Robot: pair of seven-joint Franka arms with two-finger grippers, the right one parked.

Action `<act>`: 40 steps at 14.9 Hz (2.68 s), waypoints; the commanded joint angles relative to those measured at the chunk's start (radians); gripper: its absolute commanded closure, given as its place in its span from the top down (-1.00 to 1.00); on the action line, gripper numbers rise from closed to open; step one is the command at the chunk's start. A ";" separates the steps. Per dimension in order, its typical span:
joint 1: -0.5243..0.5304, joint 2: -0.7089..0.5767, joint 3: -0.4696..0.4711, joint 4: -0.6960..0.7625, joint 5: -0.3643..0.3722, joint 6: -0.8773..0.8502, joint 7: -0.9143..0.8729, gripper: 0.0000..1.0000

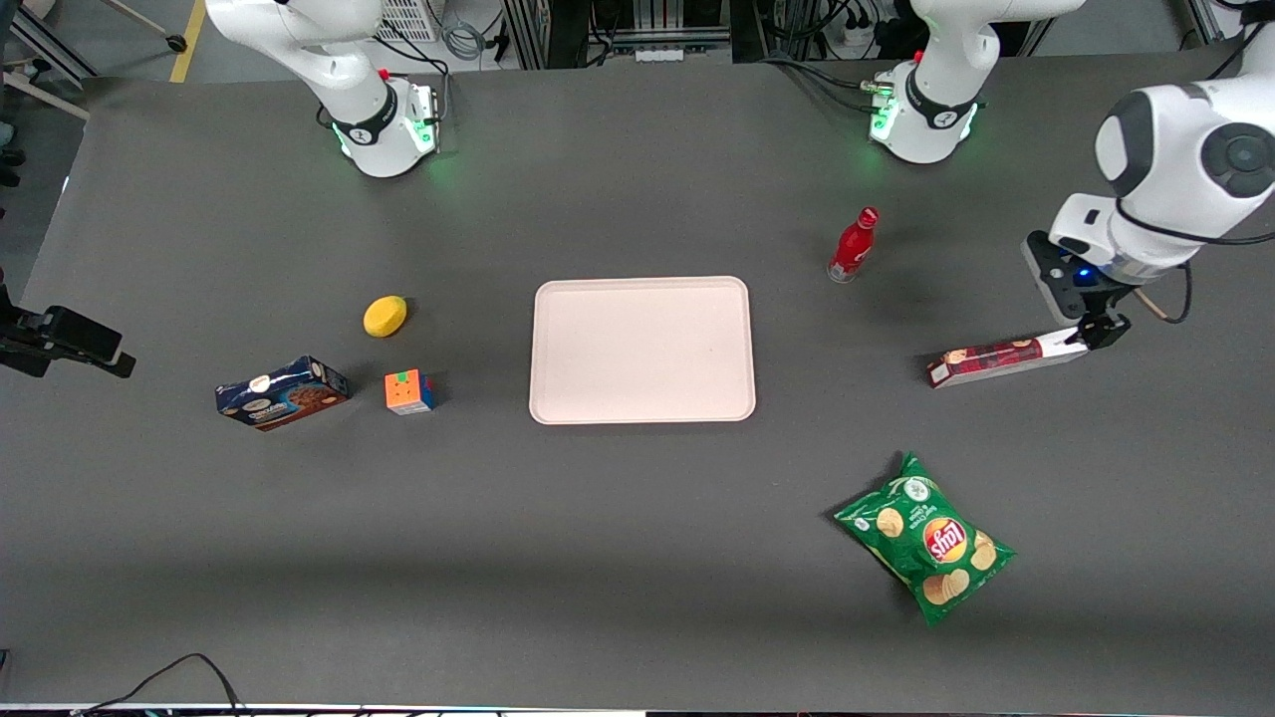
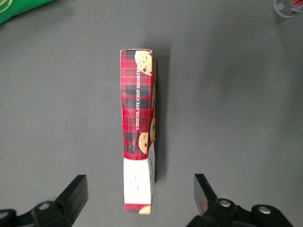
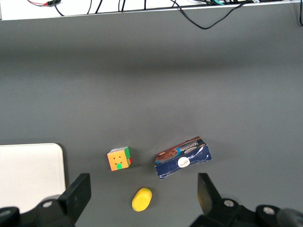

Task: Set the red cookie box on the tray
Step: 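Lower the left gripper and close it on the cookie box, then lift the cookie box upright with the left gripper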

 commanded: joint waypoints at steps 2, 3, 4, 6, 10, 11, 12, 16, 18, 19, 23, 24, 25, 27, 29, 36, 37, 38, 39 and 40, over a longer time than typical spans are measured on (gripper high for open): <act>-0.003 0.095 0.007 -0.049 -0.024 0.215 0.095 1.00; -0.002 0.122 0.007 -0.051 -0.025 0.248 0.095 1.00; 0.010 0.145 0.007 -0.052 -0.025 0.268 0.097 1.00; 0.018 0.170 0.007 -0.051 -0.025 0.316 0.139 1.00; 0.046 0.221 0.007 -0.052 -0.036 0.359 0.150 1.00; 0.049 0.228 0.007 -0.052 -0.051 0.359 0.150 1.00; 0.049 0.236 0.007 -0.051 -0.066 0.359 0.152 1.00; 0.049 0.261 0.007 -0.054 -0.102 0.342 0.152 1.00; 0.049 0.265 0.007 -0.061 -0.105 0.341 0.152 1.00; 0.049 0.279 0.007 -0.064 -0.116 0.341 0.152 1.00; 0.046 0.314 0.004 -0.063 -0.145 0.354 0.152 0.87; 0.044 0.314 0.002 -0.063 -0.146 0.355 0.152 0.73; 0.043 0.314 -0.001 -0.060 -0.145 0.353 0.152 0.47; 0.036 0.314 -0.002 -0.054 -0.146 0.356 0.152 -0.27; 0.033 0.325 -0.004 -0.037 -0.157 0.358 0.150 -0.68; 0.030 0.313 -0.041 0.075 -0.168 0.318 0.132 -0.90; 0.030 0.295 -0.044 0.109 -0.168 0.263 0.124 -0.90; 0.030 0.281 -0.044 0.153 -0.168 0.187 0.115 -0.89; 0.030 0.265 -0.042 0.193 -0.168 0.114 0.106 -0.89; 0.032 0.244 -0.042 0.230 -0.168 0.051 0.100 -0.89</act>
